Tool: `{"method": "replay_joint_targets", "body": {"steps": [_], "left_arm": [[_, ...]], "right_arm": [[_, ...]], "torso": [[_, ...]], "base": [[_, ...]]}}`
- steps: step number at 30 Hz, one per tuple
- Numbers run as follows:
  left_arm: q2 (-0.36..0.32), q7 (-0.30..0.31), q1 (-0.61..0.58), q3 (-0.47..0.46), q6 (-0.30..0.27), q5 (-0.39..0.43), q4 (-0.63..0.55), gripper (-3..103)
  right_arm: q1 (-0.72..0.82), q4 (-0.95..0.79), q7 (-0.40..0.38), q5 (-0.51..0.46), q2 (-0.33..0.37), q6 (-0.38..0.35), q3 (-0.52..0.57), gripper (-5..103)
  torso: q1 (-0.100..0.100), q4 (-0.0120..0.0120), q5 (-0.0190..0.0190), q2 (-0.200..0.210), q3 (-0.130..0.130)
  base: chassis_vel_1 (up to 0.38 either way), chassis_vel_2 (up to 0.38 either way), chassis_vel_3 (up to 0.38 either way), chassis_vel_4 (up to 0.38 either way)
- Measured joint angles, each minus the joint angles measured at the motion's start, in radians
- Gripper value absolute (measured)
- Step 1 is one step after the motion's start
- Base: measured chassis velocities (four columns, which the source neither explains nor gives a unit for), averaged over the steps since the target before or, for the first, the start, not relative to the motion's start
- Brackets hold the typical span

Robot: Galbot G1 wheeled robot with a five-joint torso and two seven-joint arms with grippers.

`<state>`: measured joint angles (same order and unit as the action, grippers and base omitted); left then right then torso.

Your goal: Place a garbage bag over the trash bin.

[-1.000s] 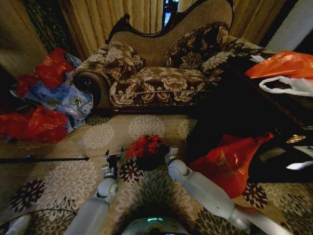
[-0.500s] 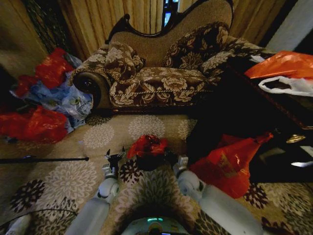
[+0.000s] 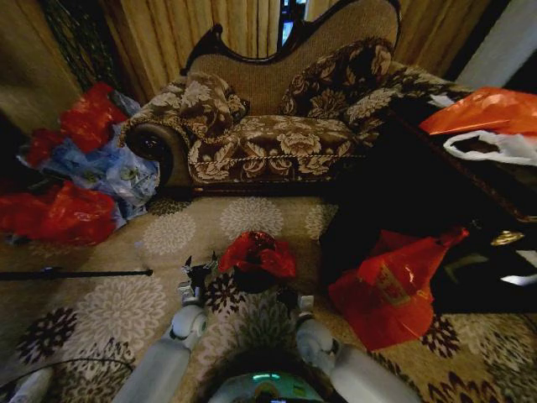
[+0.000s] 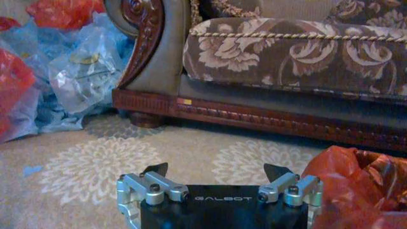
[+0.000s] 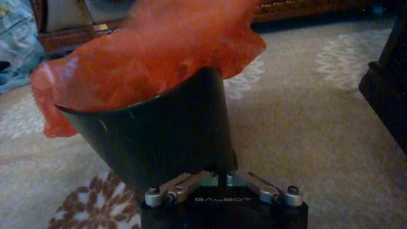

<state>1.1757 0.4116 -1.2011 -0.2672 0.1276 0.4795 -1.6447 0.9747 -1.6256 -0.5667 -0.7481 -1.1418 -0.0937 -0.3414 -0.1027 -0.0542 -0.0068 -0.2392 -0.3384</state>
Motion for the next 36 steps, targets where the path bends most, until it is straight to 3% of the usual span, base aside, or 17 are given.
{"method": "replay_joint_targets", "body": {"steps": [6,8,9,12,13,15,16,18,22,24,25,30,36], "left_arm": [[0.003,0.001,0.001,0.0,0.0,-0.001,-0.004,100],[0.004,0.001,0.002,-0.001,0.0,-0.001,-0.004,100],[0.004,0.001,0.002,-0.001,0.0,-0.001,-0.004,100],[0.004,0.001,0.002,0.0,0.001,-0.002,-0.001,100],[0.004,0.001,0.002,0.0,0.001,-0.002,-0.001,100],[0.006,0.001,0.003,0.006,0.001,-0.006,0.005,100],[0.006,0.001,0.003,0.006,0.001,-0.006,0.005,100],[0.007,0.002,0.004,0.018,0.001,-0.01,0.011,100],[0.007,0.002,0.009,0.028,0.001,-0.013,0.017,100],[0.012,0.002,0.019,0.035,0.001,-0.017,0.031,100],[0.012,0.002,0.019,0.035,0.001,-0.017,0.031,100],[0.014,0.011,0.033,0.047,-0.014,-0.015,0.034,100],[0.006,0.016,0.043,0.048,-0.021,-0.009,0.033,100]], "right_arm": [[0.053,-0.122,-0.074,-0.023,0.061,-0.007,0.007,-2],[0.091,-0.259,-0.151,-0.104,0.091,-0.007,0.03,9],[0.091,-0.259,-0.151,-0.104,0.091,-0.007,0.03,9],[0.078,-0.428,-0.326,-0.288,0.104,-0.004,0.062,25],[0.078,-0.428,-0.326,-0.288,0.104,-0.004,0.062,25],[0.02,-0.437,-0.419,-0.359,0.062,0.03,0.076,36],[0.02,-0.437,-0.419,-0.359,0.062,0.03,0.076,36],[-0.025,-0.381,-0.489,-0.339,0.006,0.078,0.098,47],[-0.031,-0.361,-0.502,-0.296,-0.018,0.104,0.111,57],[-0.014,-0.365,-0.475,-0.244,-0.036,0.104,0.119,70],[-0.014,-0.365,-0.475,-0.244,-0.036,0.104,0.119,70],[0.006,-0.373,-0.35,-0.13,-0.042,0.074,0.085,91],[-0.029,-0.343,-0.296,-0.121,-0.053,0.058,0.07,100]], "torso": [[0.0,-0.0003,-0.0004,0.0,0.0],[0.0,-0.0005,-0.0003,0.0,0.0],[0.0,-0.0005,-0.0003,0.0,0.0],[0.0,-0.0006,-0.0006,0.0,0.0],[0.0,-0.0006,-0.0006,0.0,0.0],[0.0,-0.0002,0.0,0.0,0.0],[0.0,-0.0002,0.0,0.0,0.0],[0.0,0.0002,-0.0001,0.0,0.0],[0.0,-0.0003,-0.0002,0.0,0.0],[0.0,-0.0003,-0.0004,0.0,0.0],[0.0,-0.0003,-0.0004,0.0,0.0],[0.0,-0.0003,-0.0003,0.0,0.0],[0.0,-0.0003,-0.0003,0.0,0.0]], "base": [[0.0,0.0,0.0,0.0],[0.0,0.0,0.0,0.0],[0.0,0.0,0.0,0.0],[0.0,0.0,0.0,0.0],[0.0,0.0,0.0,0.0],[0.0,0.0,0.0,0.0],[0.0,0.0,0.0,0.0],[0.0,0.0,0.0,0.0],[0.0,0.0,0.0,0.0],[0.0,0.0,0.0,0.0],[0.0,0.0,0.0,0.0],[0.0,0.0,0.0,0.0],[0.0,0.0,0.0,0.0]]}}
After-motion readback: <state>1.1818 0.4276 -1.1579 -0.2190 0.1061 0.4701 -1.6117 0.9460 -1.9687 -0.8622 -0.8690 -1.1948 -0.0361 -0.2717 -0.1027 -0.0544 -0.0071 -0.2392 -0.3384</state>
